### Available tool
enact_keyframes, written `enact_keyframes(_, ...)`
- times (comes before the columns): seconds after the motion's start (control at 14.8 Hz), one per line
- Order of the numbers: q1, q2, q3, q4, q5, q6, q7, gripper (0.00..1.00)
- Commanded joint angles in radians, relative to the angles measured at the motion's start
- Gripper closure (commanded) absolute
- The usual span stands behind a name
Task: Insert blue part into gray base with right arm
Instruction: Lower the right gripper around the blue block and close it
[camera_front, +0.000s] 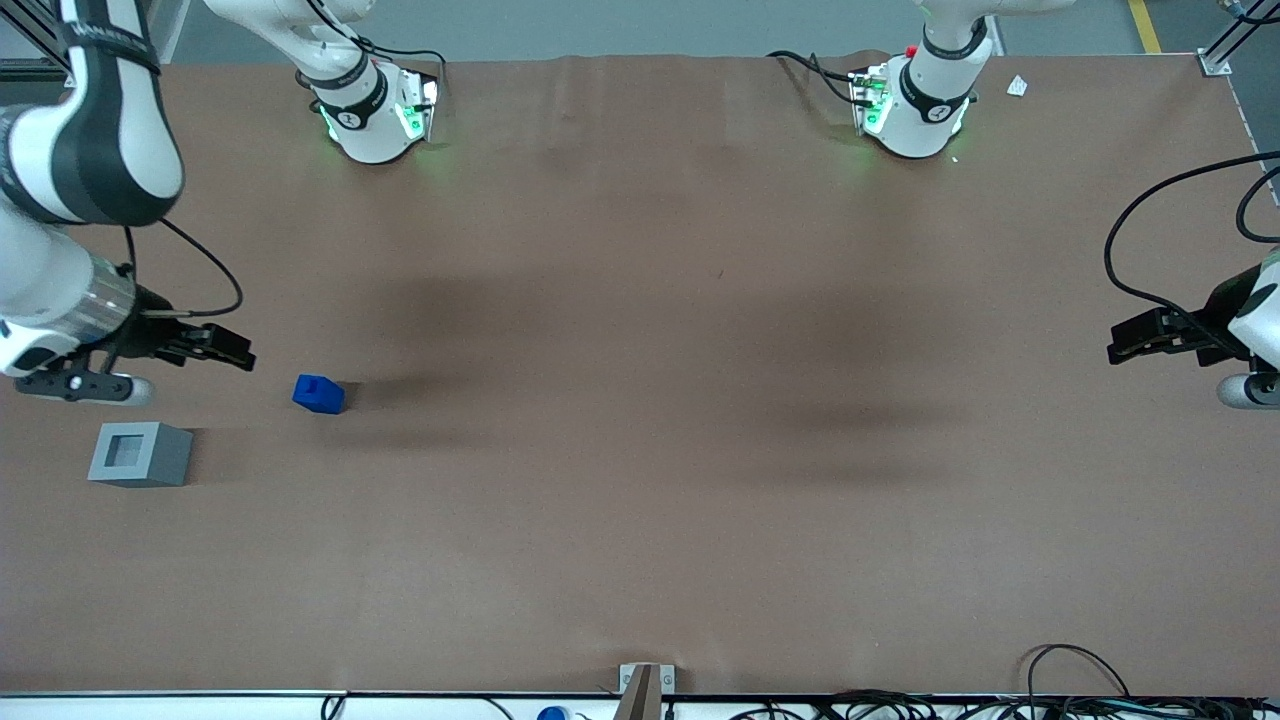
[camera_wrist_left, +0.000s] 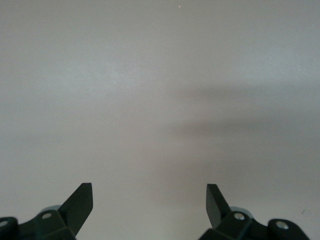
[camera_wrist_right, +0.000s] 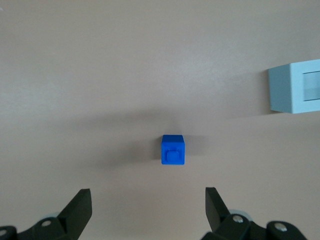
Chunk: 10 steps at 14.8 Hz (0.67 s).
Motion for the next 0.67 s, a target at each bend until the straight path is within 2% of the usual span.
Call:
enact_keyframes(0.0,0.012,-0.021,0.001,-0.137,-0.021,0.131,-0.005,0.01)
enact_keyframes(0.34,0.023,0.008,0.001,-0.347,-0.031,0.439,-0.005,0.03)
enact_keyframes(0.61,0.021,0.110,0.001,-0.358,-0.033,0.539,-0.013,0.11)
